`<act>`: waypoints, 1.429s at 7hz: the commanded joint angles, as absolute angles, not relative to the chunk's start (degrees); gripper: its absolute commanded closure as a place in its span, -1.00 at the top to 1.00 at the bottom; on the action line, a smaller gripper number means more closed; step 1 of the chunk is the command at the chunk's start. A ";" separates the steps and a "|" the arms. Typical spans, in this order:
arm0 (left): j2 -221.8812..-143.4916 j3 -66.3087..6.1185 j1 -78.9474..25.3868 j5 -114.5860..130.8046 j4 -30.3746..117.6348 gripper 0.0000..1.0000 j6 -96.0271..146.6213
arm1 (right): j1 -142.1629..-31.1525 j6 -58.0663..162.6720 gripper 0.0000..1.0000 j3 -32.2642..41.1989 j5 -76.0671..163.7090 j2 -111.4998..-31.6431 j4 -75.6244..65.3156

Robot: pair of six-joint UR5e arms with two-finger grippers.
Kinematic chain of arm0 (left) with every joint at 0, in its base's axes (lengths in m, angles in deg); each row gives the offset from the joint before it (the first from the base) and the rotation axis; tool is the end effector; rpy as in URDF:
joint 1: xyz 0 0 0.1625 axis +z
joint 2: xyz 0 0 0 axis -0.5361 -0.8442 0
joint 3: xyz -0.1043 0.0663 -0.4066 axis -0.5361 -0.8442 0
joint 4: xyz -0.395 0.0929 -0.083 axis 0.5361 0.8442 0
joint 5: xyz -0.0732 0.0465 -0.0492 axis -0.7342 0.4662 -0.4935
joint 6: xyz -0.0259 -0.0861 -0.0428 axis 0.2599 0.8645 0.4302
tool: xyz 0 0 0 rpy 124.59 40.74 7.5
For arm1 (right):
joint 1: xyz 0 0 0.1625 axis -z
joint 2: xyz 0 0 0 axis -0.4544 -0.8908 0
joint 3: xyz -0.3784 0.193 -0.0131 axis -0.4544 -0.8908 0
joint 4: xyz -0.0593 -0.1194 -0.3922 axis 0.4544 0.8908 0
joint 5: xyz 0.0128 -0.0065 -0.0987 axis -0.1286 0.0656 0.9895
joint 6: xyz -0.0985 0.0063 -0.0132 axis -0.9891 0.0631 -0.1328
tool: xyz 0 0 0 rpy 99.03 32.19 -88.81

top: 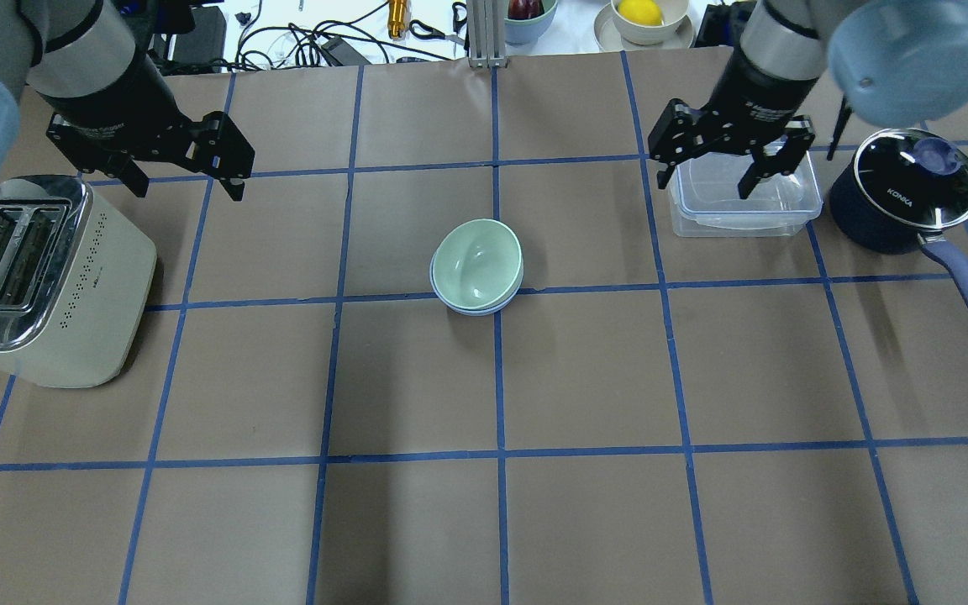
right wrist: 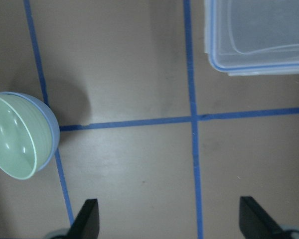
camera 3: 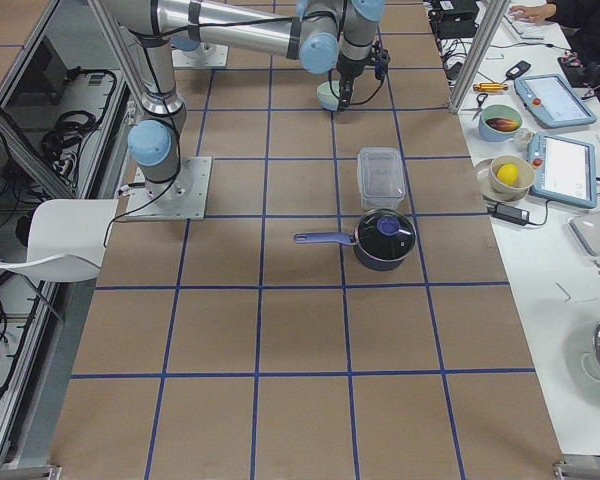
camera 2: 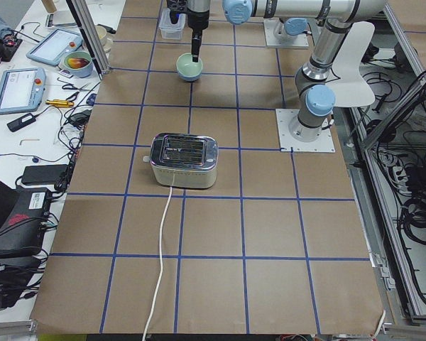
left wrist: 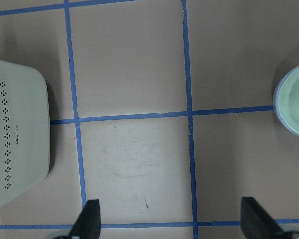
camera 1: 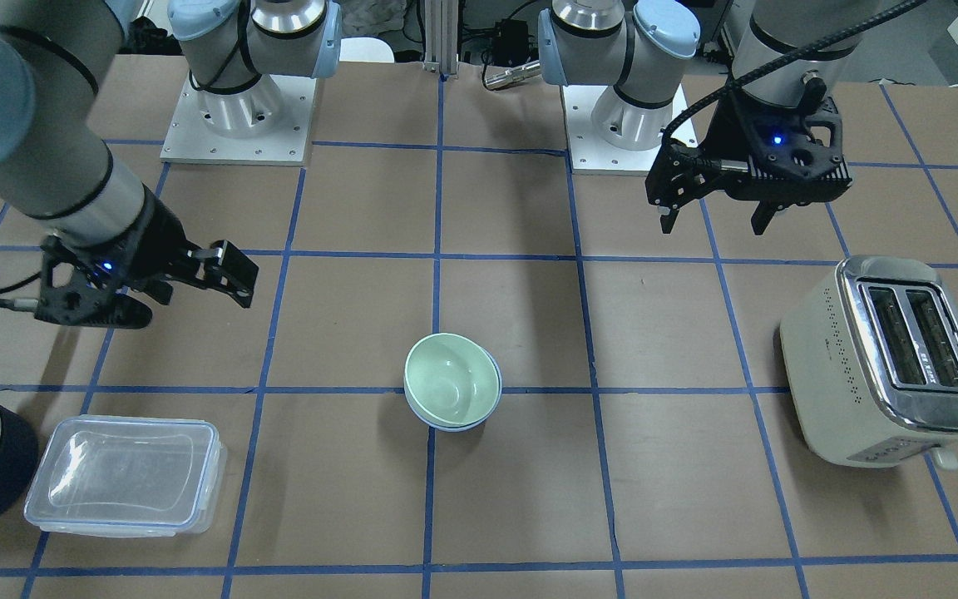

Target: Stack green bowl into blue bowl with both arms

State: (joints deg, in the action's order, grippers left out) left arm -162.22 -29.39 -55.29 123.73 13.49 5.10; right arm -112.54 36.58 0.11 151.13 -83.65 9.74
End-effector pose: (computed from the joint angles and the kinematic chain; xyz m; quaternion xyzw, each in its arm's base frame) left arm -0.1063 -0.4974 0.5003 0.0263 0.9983 -0.0365 0.0382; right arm 0.1005 -0.5498 0.4303 0.0480 0.9966 0.0421 0.0512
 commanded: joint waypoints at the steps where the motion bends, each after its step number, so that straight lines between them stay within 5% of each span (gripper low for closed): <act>1: -162.21 -28.69 -54.69 123.34 13.13 1.00 5.12 | -111.66 35.97 1.00 0.15 157.18 -88.94 5.55; 10: -162.30 -28.51 -54.77 121.66 11.20 1.00 4.68 | -116.15 35.89 1.00 -0.20 156.49 -91.76 5.02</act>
